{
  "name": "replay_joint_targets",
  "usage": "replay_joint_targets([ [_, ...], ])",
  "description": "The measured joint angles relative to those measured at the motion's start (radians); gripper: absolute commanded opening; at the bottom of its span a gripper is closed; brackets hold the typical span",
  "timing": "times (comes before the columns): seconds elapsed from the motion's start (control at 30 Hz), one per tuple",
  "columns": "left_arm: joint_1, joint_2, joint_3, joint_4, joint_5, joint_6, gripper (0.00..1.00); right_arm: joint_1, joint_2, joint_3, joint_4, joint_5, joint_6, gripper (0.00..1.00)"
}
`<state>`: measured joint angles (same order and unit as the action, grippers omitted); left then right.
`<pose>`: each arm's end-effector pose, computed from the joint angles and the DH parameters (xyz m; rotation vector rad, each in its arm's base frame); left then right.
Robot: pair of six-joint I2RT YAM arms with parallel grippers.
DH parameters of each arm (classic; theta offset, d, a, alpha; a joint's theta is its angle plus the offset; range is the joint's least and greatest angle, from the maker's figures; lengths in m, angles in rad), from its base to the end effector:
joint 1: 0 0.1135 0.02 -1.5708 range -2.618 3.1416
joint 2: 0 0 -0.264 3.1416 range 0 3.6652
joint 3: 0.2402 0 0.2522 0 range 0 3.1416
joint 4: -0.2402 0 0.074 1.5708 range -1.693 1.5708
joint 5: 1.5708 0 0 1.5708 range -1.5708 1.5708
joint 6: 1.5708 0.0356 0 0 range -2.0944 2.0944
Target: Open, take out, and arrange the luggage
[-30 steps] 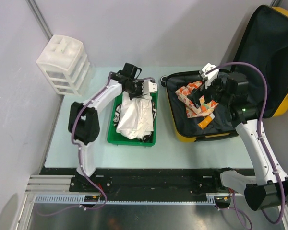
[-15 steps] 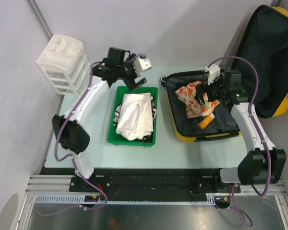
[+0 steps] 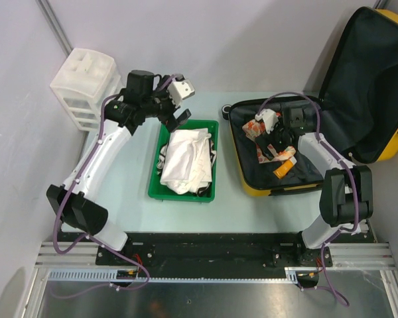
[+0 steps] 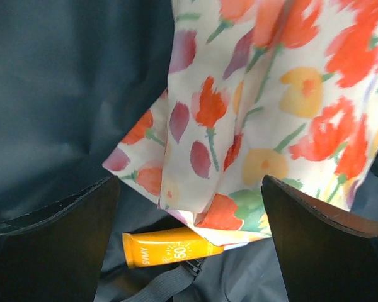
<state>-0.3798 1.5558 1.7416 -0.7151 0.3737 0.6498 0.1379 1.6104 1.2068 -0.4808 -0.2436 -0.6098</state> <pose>0.3093 -0.1374 0.4276 1.2063 1.6796 -0.2264 0.3436 0.0564 0.2523 -0.9821 2.2137 0.0858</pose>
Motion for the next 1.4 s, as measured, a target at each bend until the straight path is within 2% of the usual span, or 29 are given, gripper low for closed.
replay_joint_targets([
  [0.23,0.001,0.000,-0.027,-0.019,-0.004,-0.015,1.00,0.001,0.026,-0.078,0.003,0.000,-0.187,1.00],
  [0.57,0.001,0.000,-0.028,-0.020,-0.005,-0.019,1.00,0.010,0.078,-0.081,-0.007,-0.034,-0.363,1.00],
  [0.77,0.001,0.000,-0.028,-0.020,-0.005,-0.018,1.00,0.026,0.091,-0.114,0.074,-0.006,-0.425,0.99],
  [0.87,0.001,0.000,-0.028,-0.020,-0.005,-0.017,1.00,0.036,0.091,-0.143,0.134,0.003,-0.441,0.83],
  [0.97,0.001,0.000,-0.027,-0.019,-0.005,-0.014,1.00,0.043,0.091,-0.163,0.183,0.006,-0.440,0.58],
  [1.13,0.001,0.000,-0.027,-0.020,-0.005,-0.014,1.00,0.051,0.091,-0.174,0.217,-0.006,-0.437,0.31],
  [1.17,0.001,0.000,-0.027,-0.019,-0.005,-0.014,1.00,0.051,0.089,-0.175,0.223,-0.008,-0.438,0.23],
  [1.23,0.001,0.000,-0.027,-0.020,-0.005,-0.014,1.00,0.048,0.079,-0.175,0.241,0.009,-0.444,0.16],
  [1.27,0.001,0.000,-0.027,-0.019,-0.005,-0.014,1.00,0.044,0.070,-0.175,0.248,0.026,-0.444,0.09],
  [1.33,0.001,0.000,-0.027,-0.019,-0.004,-0.013,1.00,0.028,0.045,-0.176,0.256,0.049,-0.443,0.00],
  [1.4,0.001,0.000,-0.027,-0.020,-0.003,-0.013,1.00,0.015,0.012,-0.176,0.264,0.061,-0.435,0.00],
])
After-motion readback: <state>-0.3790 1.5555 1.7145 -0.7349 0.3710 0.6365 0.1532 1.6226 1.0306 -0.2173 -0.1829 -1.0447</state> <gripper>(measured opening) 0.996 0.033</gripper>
